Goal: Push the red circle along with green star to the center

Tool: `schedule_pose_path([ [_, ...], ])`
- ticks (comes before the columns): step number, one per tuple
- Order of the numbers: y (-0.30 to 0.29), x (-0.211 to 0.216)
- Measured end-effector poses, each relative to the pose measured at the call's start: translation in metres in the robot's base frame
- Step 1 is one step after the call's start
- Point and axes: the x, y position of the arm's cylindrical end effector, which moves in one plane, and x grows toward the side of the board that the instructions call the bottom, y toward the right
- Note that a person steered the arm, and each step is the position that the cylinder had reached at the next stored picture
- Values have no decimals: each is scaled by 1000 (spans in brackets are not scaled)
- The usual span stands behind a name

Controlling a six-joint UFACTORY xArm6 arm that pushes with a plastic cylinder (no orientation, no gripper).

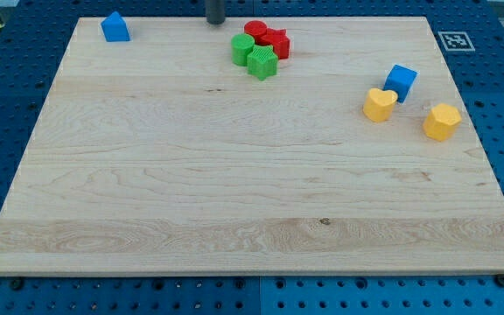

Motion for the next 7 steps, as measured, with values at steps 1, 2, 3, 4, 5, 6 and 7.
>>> schedule_pose_path([
  [1, 36, 0],
  [2, 38, 5],
  [3, 38, 18],
  [4, 41, 30],
  [5, 45, 33],
  [6, 50, 31],
  [7, 59, 22],
])
